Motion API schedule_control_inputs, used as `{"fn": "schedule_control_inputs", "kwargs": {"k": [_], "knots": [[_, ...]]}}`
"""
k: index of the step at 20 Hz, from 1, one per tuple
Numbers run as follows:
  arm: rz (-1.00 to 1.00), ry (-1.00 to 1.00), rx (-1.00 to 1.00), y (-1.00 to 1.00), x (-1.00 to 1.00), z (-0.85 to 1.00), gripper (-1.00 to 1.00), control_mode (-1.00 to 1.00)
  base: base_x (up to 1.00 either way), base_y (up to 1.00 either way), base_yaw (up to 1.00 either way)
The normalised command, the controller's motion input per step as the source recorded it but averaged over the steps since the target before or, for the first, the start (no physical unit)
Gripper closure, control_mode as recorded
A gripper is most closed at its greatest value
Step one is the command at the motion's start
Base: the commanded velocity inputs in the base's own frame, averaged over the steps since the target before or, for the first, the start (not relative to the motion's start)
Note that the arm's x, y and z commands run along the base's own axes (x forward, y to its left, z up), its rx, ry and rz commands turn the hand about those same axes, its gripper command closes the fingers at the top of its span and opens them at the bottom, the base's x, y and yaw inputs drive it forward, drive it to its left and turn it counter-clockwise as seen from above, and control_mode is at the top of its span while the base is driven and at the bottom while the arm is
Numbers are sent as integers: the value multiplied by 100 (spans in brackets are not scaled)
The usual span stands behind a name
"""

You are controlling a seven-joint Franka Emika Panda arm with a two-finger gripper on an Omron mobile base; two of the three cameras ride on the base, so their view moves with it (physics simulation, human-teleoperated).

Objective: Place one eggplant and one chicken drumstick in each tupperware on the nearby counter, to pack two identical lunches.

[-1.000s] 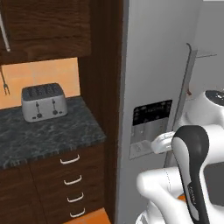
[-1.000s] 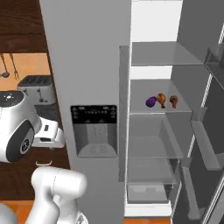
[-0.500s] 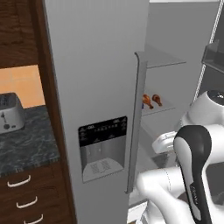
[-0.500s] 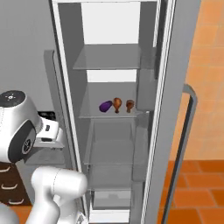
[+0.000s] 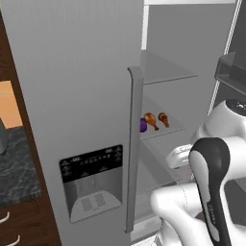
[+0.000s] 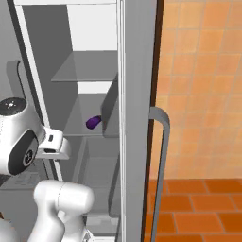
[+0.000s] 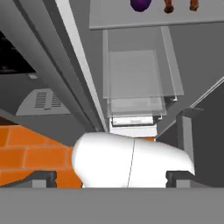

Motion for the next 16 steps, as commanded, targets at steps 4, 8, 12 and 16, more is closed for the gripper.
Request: {"fn": "schedule_control_inputs", "kwargs": {"k": [4, 8, 12, 16], "knots": [[0, 0, 0, -3, 35, -1, -100, -100, 22, -8, 0], [0, -4, 0, -13, 96, -1, -100, -100, 0, 0, 0], [0, -5, 0, -45, 97, -7, -100, -100, 0, 0, 0], [-1, 0, 0, -11, 97, -12, -100, -100, 0, 0, 0]]}}
